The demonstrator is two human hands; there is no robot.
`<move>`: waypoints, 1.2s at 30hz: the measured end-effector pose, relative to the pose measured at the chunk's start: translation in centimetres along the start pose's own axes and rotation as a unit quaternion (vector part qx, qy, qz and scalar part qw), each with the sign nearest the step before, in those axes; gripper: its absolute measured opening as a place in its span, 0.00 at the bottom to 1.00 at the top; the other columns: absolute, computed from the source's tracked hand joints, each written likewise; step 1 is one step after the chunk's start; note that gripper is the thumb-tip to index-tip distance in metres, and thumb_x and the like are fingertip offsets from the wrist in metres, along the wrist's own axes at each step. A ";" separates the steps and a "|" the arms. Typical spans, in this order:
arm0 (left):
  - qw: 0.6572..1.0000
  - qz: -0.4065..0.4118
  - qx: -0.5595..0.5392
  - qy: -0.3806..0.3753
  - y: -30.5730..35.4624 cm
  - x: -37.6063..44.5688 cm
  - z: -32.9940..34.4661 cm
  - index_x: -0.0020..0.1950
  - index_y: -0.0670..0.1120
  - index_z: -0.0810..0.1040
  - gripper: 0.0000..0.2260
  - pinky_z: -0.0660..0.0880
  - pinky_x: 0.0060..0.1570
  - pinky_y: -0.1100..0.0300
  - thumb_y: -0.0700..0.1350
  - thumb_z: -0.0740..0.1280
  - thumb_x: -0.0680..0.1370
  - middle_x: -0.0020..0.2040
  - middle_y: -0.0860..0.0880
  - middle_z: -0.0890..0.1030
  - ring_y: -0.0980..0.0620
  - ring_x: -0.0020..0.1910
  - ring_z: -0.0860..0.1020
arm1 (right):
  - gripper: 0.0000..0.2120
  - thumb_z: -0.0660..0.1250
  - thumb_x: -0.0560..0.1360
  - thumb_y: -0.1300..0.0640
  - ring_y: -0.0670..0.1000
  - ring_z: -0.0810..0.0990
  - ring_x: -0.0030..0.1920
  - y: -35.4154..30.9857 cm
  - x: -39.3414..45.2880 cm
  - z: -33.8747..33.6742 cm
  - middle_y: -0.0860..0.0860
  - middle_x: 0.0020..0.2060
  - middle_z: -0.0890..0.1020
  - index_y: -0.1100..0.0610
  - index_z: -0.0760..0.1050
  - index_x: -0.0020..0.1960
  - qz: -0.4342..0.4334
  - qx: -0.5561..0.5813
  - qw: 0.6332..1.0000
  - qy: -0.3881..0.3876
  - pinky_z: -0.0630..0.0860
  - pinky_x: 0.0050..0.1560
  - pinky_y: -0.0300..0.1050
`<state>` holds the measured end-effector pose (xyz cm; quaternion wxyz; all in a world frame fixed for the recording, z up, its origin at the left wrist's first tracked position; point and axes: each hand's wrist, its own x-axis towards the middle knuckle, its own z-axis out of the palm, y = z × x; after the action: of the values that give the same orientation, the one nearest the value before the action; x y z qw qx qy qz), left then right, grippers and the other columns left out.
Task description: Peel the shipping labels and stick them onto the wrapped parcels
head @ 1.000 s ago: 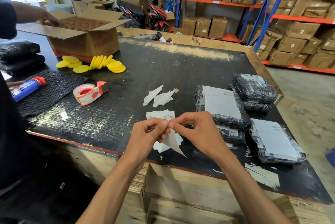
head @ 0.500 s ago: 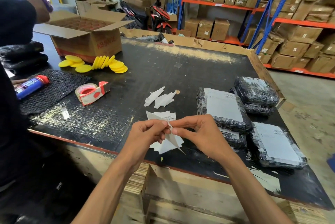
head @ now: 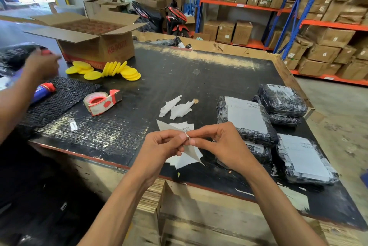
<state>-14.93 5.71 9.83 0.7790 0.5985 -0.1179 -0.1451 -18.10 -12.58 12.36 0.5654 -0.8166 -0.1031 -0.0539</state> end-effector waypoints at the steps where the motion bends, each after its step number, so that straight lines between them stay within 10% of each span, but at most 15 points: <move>1: 1.000 0.000 -0.009 -0.003 -0.1 0.0 0.0 0.46 0.36 0.83 0.08 0.74 0.36 0.65 0.41 0.70 0.73 0.35 0.45 0.81 0.53 0.33 0.74 | 0.09 0.75 0.73 0.61 0.49 0.86 0.51 0.0 0.0 0.0 0.48 0.46 0.88 0.56 0.87 0.53 0.000 0.003 1.000 -0.002 0.81 0.59 0.53; 36: 0.993 0.034 0.116 -0.015 -0.4 0.3 -0.1 0.42 0.42 0.84 0.04 0.68 0.37 0.58 0.41 0.71 0.75 0.38 0.39 0.80 0.49 0.36 0.70 | 0.05 0.76 0.73 0.61 0.50 0.87 0.45 0.2 -0.8 0.7 0.51 0.41 0.88 0.59 0.86 0.48 0.042 0.045 0.997 0.036 0.83 0.54 0.49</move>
<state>-14.68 5.64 9.39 0.7073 0.6780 -0.1657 -0.1127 -18.89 -12.09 11.72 0.6062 -0.7918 -0.0507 -0.0544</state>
